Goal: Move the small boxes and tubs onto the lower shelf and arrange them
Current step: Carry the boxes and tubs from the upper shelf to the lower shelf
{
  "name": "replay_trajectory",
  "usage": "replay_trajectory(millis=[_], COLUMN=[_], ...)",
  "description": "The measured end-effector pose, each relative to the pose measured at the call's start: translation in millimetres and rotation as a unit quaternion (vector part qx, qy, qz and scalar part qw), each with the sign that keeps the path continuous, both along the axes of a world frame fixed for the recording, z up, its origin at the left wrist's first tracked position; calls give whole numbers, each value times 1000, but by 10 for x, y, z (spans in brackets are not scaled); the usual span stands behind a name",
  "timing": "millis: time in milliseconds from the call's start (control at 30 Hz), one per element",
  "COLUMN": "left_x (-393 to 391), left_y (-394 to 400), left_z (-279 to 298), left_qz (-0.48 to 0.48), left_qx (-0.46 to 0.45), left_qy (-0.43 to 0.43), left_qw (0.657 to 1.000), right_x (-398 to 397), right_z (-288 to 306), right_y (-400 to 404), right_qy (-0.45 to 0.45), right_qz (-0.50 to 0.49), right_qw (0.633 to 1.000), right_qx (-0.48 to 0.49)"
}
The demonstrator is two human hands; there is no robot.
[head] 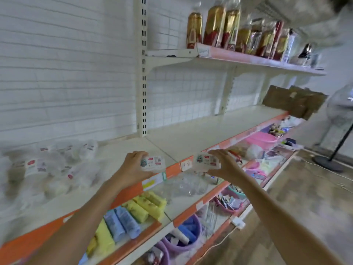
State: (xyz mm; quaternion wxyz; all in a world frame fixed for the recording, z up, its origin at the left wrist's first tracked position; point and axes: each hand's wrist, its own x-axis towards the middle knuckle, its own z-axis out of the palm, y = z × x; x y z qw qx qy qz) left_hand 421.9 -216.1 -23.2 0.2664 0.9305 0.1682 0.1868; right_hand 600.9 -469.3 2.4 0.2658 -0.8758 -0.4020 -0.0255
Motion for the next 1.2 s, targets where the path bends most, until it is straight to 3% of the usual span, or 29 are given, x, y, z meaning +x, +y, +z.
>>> replay_trajectory(millis=[200, 467, 767, 900, 1067, 1200], left_x=[745, 1696, 2436, 2635, 2866, 2960], left_y=[-487, -240, 495, 745, 915, 1008], left_z=[-18, -69, -109, -145, -289, -432], left_qz=[-23, -13, 91, 135, 214, 292], left_qx=[-24, 13, 35, 49, 99, 145], left_qy=[12, 16, 35, 73, 106, 65], left_qw=[999, 1000, 995, 987, 966, 943], right_x=[568, 1517, 2738, 3066, 3415, 3661], right_z=[-100, -196, -136, -150, -217, -368], right_y=[-304, -11, 932, 1372, 1957, 2352], right_qy=[2, -32, -8, -29, -34, 5], right_qz=[8, 78, 163, 241, 295, 342], right_qw=[1000, 996, 986, 967, 950, 935], right_qx=[3, -27, -32, -82, -94, -99])
